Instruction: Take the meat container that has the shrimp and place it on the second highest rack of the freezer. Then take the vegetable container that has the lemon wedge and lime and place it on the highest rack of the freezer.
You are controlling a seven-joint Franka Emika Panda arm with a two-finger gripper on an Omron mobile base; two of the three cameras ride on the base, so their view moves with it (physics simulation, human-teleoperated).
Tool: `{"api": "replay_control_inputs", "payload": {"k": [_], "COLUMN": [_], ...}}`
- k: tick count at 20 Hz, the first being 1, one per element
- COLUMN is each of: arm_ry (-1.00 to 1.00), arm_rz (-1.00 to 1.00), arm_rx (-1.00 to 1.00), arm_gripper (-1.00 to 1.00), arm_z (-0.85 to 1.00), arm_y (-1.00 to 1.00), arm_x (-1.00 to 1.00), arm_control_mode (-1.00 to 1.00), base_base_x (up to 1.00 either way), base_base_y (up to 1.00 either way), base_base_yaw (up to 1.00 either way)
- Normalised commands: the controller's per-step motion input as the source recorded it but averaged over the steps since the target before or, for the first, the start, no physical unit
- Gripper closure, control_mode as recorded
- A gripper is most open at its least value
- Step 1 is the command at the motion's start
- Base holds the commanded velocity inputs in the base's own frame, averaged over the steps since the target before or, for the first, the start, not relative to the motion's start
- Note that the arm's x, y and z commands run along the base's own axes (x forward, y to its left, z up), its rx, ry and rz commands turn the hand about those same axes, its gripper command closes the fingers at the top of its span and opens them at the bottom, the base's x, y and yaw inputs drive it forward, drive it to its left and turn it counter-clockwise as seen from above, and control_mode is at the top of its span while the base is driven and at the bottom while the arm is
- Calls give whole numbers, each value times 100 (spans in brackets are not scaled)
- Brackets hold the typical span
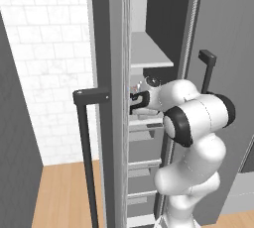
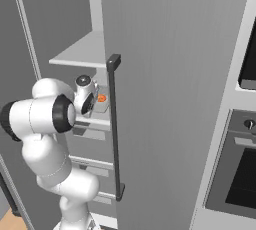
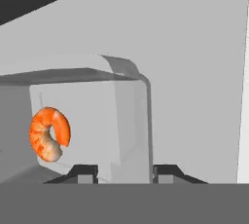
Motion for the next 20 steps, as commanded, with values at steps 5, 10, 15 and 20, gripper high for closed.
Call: {"api": "replay_control_inputs", "payload": {"k": [5, 10, 15, 20], "arm_ry": [-9, -15, -6, -1], "arm_rz": [0, 4, 22, 10], "arm_rx": [8, -1, -20, -6], "arm_gripper": [-100, -100, -100, -100], "arm_z": [-6, 31, 96, 100], "arm_y": [0, 0, 0, 0], "arm_x": [-44, -82, -43, -60], "arm_control_mode": [-100, -100, -100, -100], "base_base_x": [0, 0, 0, 0], "base_base_y": [0, 0, 0, 0], "base_base_yaw": [0, 0, 0, 0]}}
